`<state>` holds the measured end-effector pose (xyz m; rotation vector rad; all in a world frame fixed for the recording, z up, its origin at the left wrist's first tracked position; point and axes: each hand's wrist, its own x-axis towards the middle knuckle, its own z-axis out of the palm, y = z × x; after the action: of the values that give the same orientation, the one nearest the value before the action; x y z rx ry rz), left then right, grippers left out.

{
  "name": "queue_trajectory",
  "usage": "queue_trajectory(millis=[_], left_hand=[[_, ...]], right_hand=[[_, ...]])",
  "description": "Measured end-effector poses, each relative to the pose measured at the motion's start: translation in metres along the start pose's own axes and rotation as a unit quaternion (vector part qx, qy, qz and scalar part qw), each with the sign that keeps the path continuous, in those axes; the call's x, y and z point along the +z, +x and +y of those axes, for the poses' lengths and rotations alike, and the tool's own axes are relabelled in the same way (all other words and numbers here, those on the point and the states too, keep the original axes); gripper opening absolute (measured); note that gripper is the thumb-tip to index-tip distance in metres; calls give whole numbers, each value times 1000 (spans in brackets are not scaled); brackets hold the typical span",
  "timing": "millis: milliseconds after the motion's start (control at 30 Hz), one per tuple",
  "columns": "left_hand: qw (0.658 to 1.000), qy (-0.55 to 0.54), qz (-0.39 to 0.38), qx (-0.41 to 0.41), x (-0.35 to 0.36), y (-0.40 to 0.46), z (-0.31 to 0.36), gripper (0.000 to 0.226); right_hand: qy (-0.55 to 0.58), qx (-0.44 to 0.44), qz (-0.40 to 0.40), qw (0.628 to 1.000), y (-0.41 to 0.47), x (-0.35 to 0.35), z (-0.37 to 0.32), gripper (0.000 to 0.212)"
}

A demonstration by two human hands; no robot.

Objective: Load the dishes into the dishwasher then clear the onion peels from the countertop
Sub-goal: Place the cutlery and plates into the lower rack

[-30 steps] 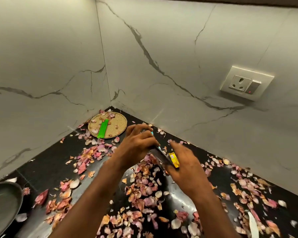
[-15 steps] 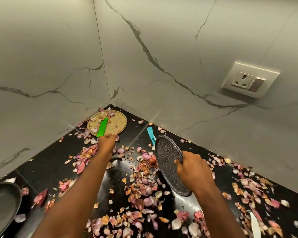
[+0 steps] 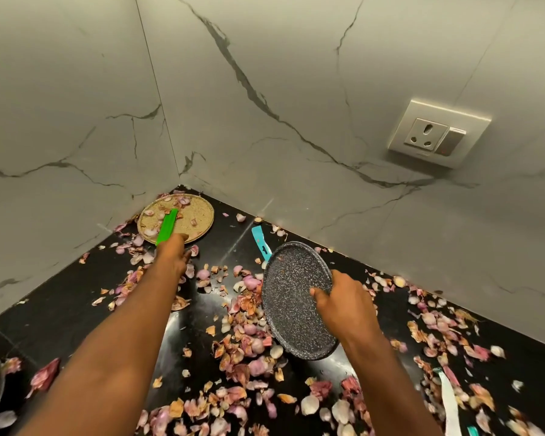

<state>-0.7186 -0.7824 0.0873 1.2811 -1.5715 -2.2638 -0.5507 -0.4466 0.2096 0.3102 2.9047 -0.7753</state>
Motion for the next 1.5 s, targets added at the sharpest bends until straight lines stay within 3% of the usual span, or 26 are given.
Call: queue_trajectory(millis=[333,467,567,633,767,867,1000,1100,1167,1233,1300,1500], left_hand=[[997,-64,-9,-31,14,10,9,35],[989,-132,-22,-59,16,9,14,51],[980,-199,-6,-15,20,17,28,43],[977,-210,2,24,28,19,38,41],[987,-79,94,101,38,9,44,38],[970,-7,155,186,26,-1,43,36],[924,97,163,333,-4,-28,36,32],[868,193,113,443,-30,-59,36,37],[792,298,63,529,-46,-77,39,37],[693,398,22,601,-58,-91,42,36],[640,435,5,634,-66,-104,44,37],[663,341,16,666,-87,-147,54,38]], right_hand=[[-68,-113,42,990,-34,25,-23,13],[-163,-124,13,979,-47,35,-28,15],[-213,-130,-7,968,-48,41,-20,34],[-186,-145,22,972,-46,38,-14,23],[-188,-145,20,971,-43,34,-3,36],[-198,-147,-14,969,-51,38,-8,38],[-201,-149,-20,968,-56,40,-2,37],[-209,-144,-15,967,-57,33,3,39],[-210,-142,-4,967,-59,30,4,37],[-210,-144,3,967,-61,32,4,36],[-205,-145,5,968,-64,33,5,34],[-82,-70,56,993,-68,26,23,19]])
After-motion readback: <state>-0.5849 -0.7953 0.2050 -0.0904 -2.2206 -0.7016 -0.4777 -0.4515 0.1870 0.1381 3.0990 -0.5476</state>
